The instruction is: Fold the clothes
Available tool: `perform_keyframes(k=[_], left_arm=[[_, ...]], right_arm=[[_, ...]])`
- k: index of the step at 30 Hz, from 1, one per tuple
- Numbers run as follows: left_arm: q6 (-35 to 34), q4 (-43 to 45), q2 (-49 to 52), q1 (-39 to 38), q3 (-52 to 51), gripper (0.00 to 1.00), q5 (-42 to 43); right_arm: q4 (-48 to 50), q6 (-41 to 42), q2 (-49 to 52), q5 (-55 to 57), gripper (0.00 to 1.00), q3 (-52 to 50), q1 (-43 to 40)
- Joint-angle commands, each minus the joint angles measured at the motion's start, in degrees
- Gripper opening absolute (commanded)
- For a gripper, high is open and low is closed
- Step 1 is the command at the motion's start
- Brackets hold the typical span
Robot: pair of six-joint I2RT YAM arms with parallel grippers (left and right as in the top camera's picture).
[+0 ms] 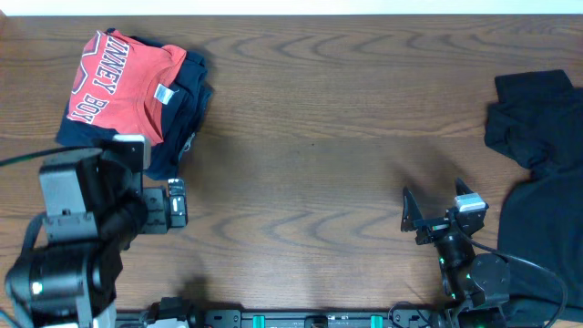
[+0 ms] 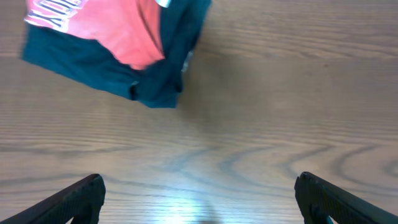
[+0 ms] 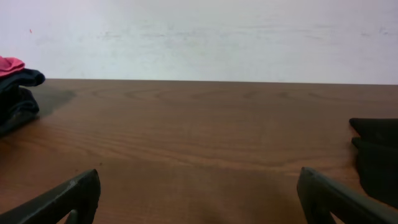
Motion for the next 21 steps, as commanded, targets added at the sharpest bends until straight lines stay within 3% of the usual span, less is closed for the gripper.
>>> perform_keyframes(k=[1,15,21], left_arm=[[0.4,-0.3,-3.6,-1.1,0.6,0.98,-4.7],[0.1,-5.2,-16.0,-1.4,-1.5,0.98,-5.9],[-0.5,5.6,-20.0,-1.4,-5.7,0.98,-6.0]], right_arm=[[-0.3,-0.5,0.0,0.6,0.99,-0.1,-0.5],[-0.3,-0.5,0.0,0.6,0.99,-0.1,-0.5],[-0.3,-0.5,0.0,0.6,0.99,-0.1,-0.5]])
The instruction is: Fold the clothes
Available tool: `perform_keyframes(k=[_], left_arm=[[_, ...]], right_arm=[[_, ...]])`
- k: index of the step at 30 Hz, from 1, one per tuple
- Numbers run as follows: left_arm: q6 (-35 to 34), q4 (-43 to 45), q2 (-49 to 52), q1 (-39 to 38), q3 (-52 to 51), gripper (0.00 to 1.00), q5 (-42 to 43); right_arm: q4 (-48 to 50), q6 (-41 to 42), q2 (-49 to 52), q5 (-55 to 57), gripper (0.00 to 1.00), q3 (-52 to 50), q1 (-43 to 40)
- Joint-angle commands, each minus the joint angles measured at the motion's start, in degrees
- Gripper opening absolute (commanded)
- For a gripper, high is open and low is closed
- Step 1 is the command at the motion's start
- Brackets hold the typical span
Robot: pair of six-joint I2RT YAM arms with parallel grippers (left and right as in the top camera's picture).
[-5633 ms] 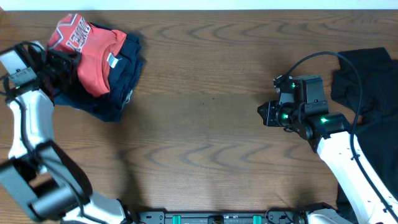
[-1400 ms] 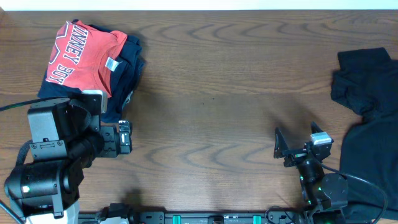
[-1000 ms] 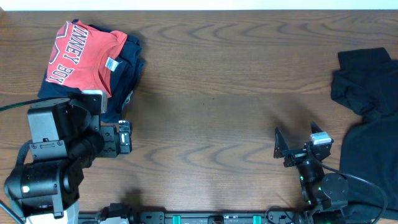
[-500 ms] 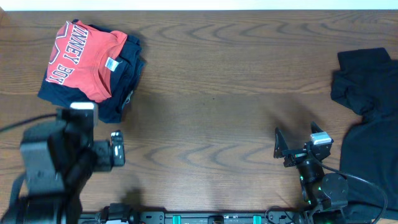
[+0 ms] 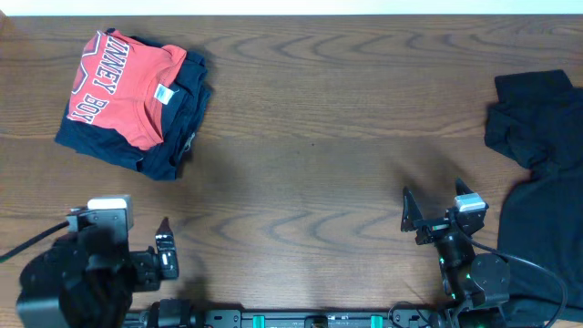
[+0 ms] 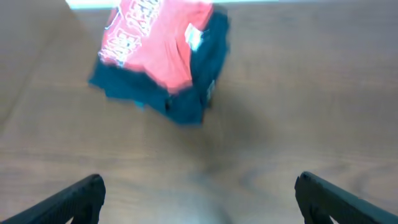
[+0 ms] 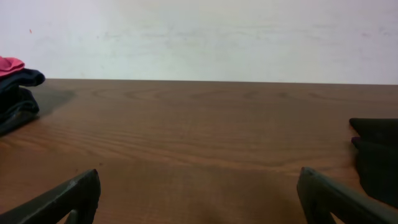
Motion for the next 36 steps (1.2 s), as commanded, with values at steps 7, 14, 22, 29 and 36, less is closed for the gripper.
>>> perform_keyframes(k=[7,14,22,29,36], left_arm=[[0.0,30.4,-9.3,-0.2,-19.3,0.98,1.9],[0.0,50.0,-19.3,-0.2,-36.8,0.98,3.1],[0.0,64.6,-28.0,-0.2,-52.2,0.98,3.1],[-0.5,77.2,-31.4,-0.2,-63.4,0.98,3.1],[-5.4,85.2,-32.4,-0.3,-71.5,0.98,3.1]], right_arm=[[-0.3,-0.5,0.0,0.6,0.99,-0.1,-0.5],[-0.3,-0.5,0.0,0.6,0.99,-0.1,-0.5],[-0.3,-0.5,0.0,0.6,0.99,-0.1,-0.5],[-0.3,-0.5,0.0,0.6,0.99,-0.1,-0.5],[-0.3,-0.5,0.0,0.6,0.99,-0.1,-0.5]])
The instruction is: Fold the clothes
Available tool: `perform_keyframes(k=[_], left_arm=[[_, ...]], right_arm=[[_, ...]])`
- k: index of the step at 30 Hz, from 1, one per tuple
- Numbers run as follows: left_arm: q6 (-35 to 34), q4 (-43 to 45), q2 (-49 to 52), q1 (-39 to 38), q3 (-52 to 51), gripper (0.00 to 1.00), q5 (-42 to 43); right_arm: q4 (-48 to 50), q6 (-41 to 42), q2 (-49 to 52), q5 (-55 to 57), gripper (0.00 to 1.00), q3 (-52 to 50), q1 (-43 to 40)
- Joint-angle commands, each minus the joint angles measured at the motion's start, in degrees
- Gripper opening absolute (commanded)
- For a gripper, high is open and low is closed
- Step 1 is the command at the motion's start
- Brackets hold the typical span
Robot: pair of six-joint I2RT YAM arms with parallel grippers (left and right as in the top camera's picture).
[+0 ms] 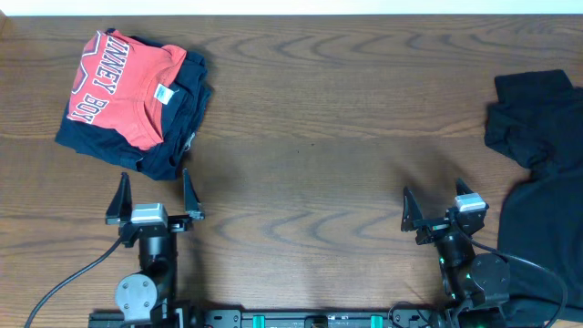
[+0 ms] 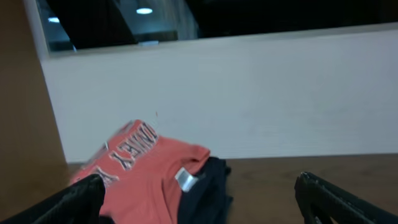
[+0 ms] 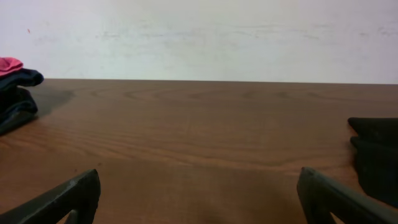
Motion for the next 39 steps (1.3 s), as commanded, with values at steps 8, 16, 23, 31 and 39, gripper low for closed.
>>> perform_keyframes(k=[8,16,23,31,39], left_arm=[[-3.2,-3.7,-0.7,-0.8,-1.4,0.98,0.5],[-3.2,-16.0,-0.5,-0.8,-1.4,0.98,0.5],[-3.2,-19.9,0.2,-0.8,-1.4,0.98,0.3],[-3.2,-19.9,0.3,-0.8,-1.4,0.98,0.3],[-3.2,-19.9,0.3,-0.8,-1.4,0.98,0.3]], right_arm=[[-0.3,-0.5,0.0,0.4,0.99,-0.1,-0.5],[-0.3,-0.5,0.0,0.4,0.99,-0.1,-0.5],[-0.3,-0.5,0.0,0.4,0.99,-0.1,-0.5],[-0.3,-0.5,0.0,0.4,0.99,-0.1,-0.5],[-0.3,-0.5,0.0,0.4,0.99,-0.1,-0.5]])
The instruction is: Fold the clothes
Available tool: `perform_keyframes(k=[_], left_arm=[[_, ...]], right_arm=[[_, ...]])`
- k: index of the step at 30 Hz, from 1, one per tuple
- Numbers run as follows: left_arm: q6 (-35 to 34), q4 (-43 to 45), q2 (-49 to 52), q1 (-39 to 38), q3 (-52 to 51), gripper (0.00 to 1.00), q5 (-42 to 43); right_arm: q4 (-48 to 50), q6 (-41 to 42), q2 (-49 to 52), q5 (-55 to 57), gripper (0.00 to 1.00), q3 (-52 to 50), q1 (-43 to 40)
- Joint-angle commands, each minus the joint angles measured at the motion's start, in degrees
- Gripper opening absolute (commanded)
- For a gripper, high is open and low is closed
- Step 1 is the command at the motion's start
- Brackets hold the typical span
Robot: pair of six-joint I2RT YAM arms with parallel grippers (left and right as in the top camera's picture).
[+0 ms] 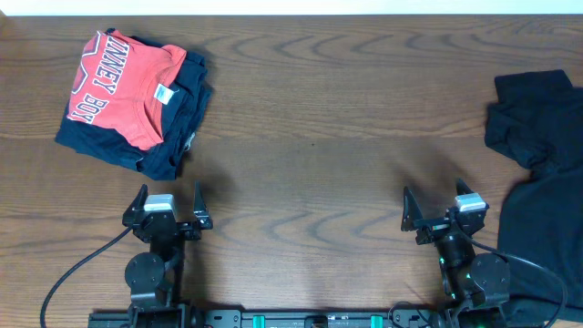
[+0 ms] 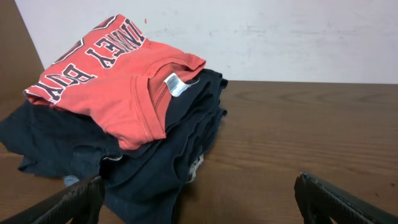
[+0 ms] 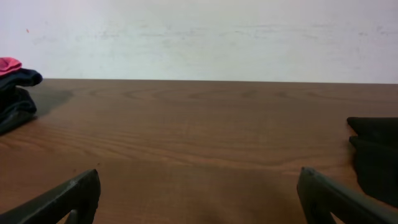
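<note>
A folded red shirt with lettering [image 1: 117, 79] lies on a folded navy garment [image 1: 178, 128] at the table's back left; the left wrist view shows the red shirt [image 2: 115, 78] on the navy one [image 2: 161, 162]. A rumpled black garment [image 1: 537, 173] covers the right edge. My left gripper [image 1: 168, 205] rests low at the front left, open and empty, just short of the stack. My right gripper [image 1: 439, 208] rests at the front right, open and empty, left of the black cloth [image 3: 376, 155].
The wooden table [image 1: 319, 155] runs between the two piles. A white wall [image 3: 199, 37] stands behind the far edge. Cables and the arm bases sit along the front edge [image 1: 319, 319].
My left gripper has shifted slightly right and forward at the front left, and its camera now looks level at the folded stack close ahead. The right arm has not moved.
The left arm first hung just in front of the folded stack, open. It then sat lower near the front left corner, then at rest by the front edge, and now faces the stack. The right gripper stayed open and still. The clothes did not move.
</note>
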Motion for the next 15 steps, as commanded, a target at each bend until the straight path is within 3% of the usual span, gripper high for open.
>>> perform_keyframes(k=[1,15], left_arm=[[-0.7,-2.6,-0.1,-0.2,-0.5,0.98,0.8],[-0.7,-2.6,-0.8,1.3,-0.5,0.98,0.8]], right_arm=[[-0.2,-0.5,0.0,0.2,0.99,-0.1,-0.5],[-0.2,-0.5,0.0,0.2,0.99,-0.1,-0.5]])
